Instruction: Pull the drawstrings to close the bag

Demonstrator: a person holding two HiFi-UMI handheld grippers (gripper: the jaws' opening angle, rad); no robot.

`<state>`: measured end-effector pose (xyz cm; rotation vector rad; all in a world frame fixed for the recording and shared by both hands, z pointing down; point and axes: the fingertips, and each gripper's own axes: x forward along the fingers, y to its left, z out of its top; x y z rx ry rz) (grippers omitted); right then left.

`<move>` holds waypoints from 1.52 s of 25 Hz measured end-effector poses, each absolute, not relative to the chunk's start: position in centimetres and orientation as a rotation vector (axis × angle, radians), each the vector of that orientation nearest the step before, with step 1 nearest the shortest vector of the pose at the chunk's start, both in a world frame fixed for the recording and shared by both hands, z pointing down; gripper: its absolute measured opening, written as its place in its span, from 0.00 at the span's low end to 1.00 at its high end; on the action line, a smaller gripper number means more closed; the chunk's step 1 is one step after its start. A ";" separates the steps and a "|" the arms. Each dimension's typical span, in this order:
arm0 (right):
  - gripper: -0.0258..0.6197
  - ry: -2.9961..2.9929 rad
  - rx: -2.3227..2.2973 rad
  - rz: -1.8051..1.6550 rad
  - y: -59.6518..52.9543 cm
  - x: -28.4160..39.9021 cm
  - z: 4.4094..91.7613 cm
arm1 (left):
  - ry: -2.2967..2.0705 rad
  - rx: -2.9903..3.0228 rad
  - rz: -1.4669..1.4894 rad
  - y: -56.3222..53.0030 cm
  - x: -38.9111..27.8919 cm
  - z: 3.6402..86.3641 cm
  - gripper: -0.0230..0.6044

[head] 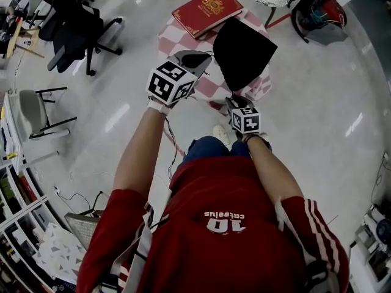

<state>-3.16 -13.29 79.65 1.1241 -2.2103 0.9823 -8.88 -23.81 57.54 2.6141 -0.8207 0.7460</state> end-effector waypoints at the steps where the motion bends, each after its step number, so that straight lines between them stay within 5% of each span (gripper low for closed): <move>1: 0.21 -2.203 1.126 0.980 -13.5 -3.2 79.8 | -0.821 2.615 0.738 -23.9 -9.0 57.4 0.05; 4: 0.21 -2.181 1.153 0.977 -14.1 -3.2 79.6 | -0.821 2.611 0.719 -24.0 -9.4 57.2 0.05; 9: 0.07 -2.170 1.194 0.945 -14.9 -2.2 78.4 | -0.862 2.588 0.740 -24.2 -10.8 58.0 0.05; 38: 0.06 -2.222 1.420 0.635 -19.9 9.9 60.7 | -1.415 2.446 0.837 -23.7 -17.2 54.1 0.05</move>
